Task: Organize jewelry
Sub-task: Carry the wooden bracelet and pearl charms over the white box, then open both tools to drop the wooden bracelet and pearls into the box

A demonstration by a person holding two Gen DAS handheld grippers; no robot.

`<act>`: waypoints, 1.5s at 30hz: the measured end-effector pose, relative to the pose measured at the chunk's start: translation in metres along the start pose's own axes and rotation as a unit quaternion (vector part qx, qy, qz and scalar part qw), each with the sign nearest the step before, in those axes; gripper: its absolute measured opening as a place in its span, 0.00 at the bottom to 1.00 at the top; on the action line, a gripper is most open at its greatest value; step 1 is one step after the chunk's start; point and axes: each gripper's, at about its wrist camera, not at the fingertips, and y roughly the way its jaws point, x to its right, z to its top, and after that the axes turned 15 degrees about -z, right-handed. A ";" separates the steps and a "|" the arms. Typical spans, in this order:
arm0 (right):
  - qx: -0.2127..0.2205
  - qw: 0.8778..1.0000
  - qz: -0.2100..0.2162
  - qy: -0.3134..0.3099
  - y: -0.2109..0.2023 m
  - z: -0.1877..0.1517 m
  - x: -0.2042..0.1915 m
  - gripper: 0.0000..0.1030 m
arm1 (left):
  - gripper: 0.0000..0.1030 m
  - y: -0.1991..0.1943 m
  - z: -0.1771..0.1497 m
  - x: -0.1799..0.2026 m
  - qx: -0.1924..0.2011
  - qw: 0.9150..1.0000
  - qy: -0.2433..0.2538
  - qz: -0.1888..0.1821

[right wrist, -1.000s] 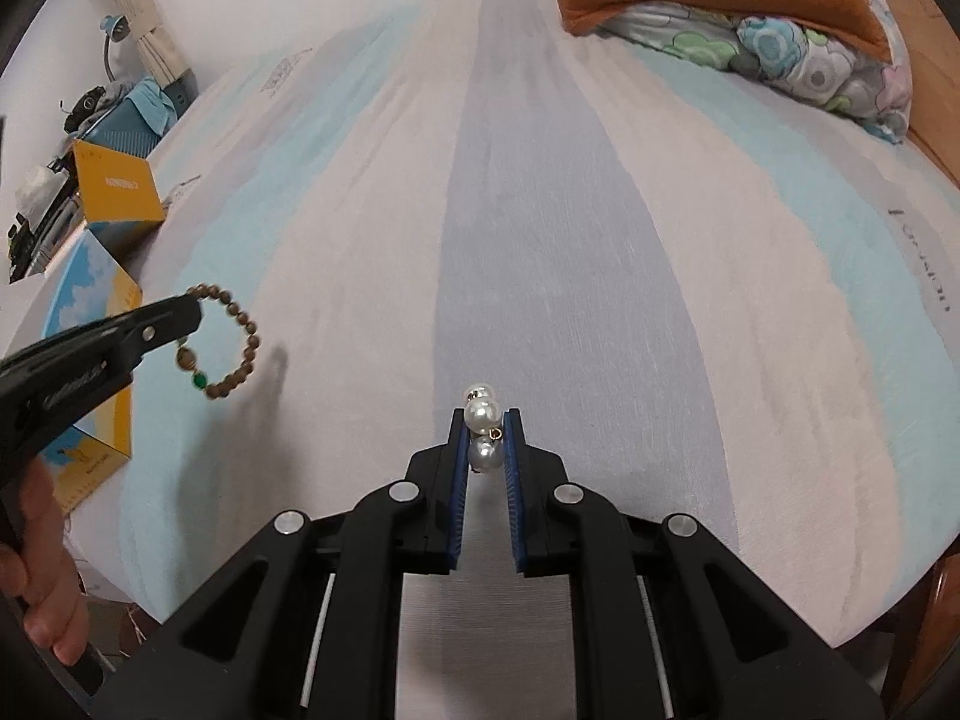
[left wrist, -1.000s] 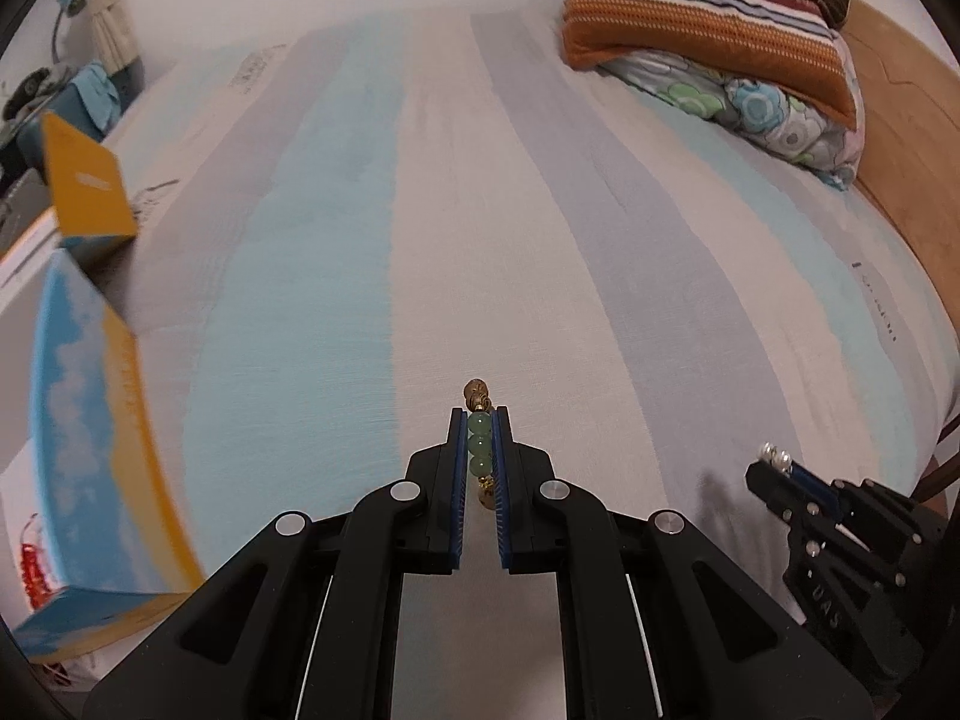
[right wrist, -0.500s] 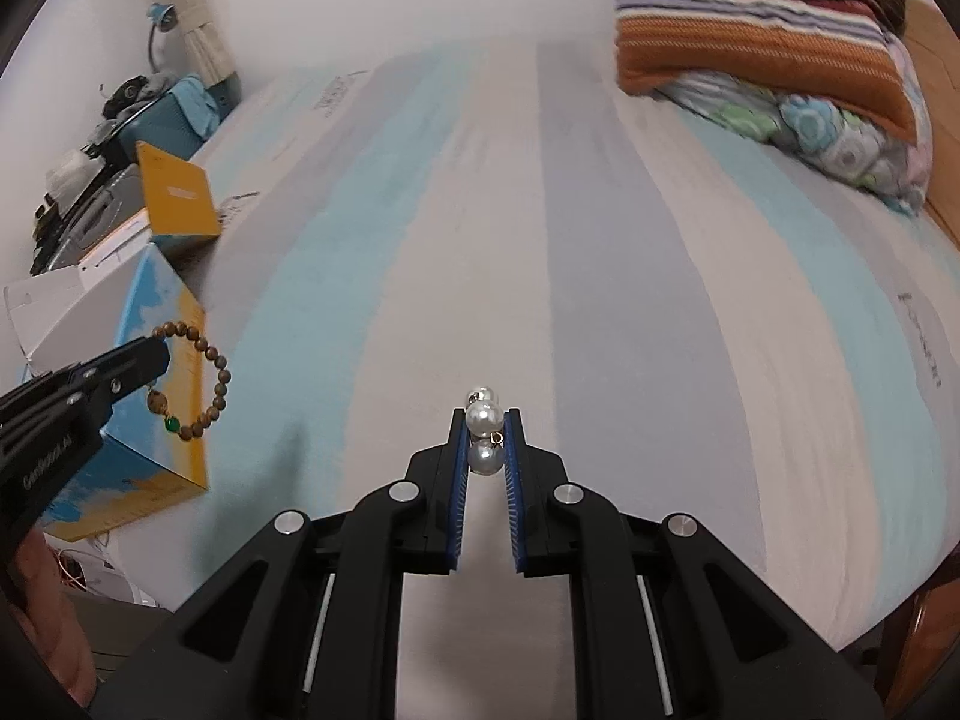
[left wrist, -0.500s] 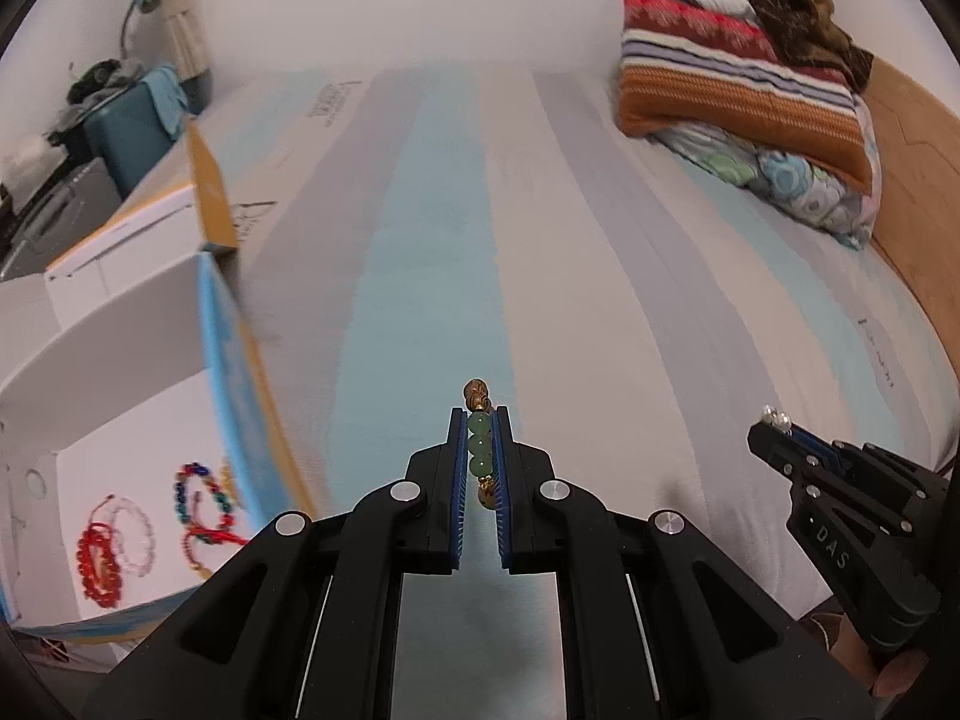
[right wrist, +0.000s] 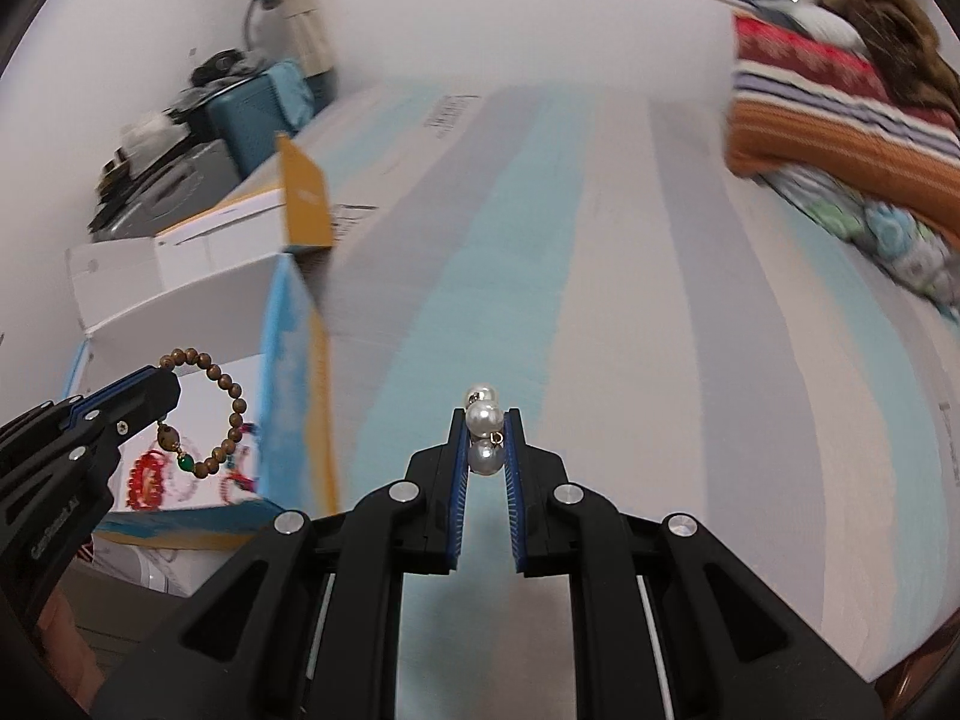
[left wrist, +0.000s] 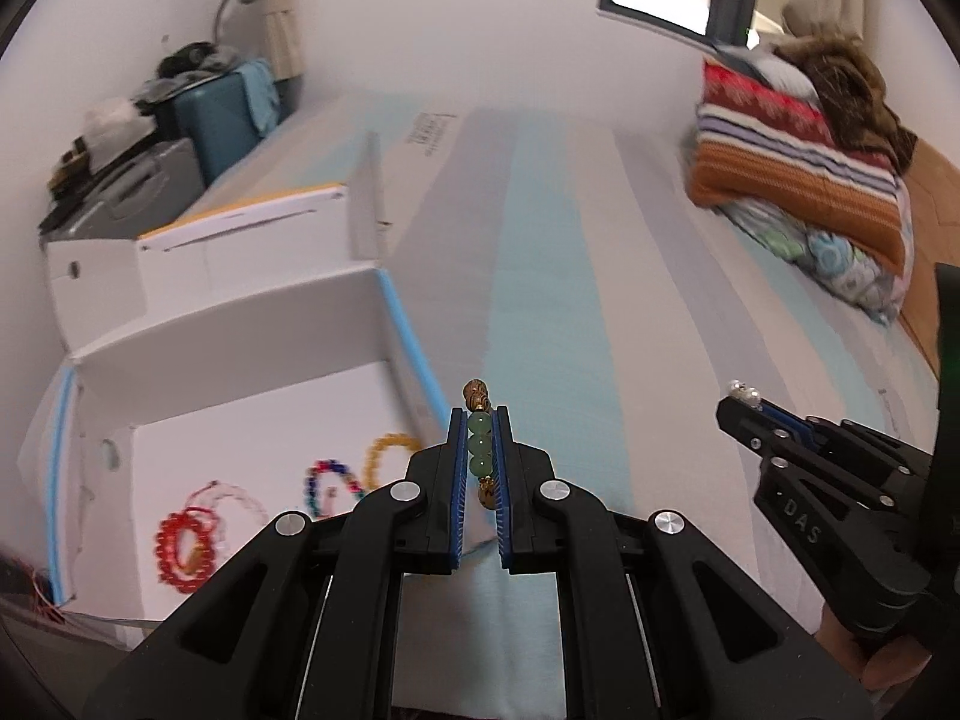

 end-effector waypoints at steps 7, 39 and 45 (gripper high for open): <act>0.018 0.999 0.032 -0.038 -0.016 0.009 -0.066 0.10 | 0.07 -0.036 -0.001 -0.047 0.019 0.999 -0.026 0.032; -0.079 0.981 0.070 -0.161 0.047 -0.017 -0.242 0.11 | 0.10 -0.017 -0.062 -0.207 -0.034 0.982 -0.140 0.119; -0.060 0.984 0.079 -0.151 0.037 -0.015 -0.237 0.50 | 0.33 -0.025 -0.062 -0.205 -0.025 0.981 -0.144 0.127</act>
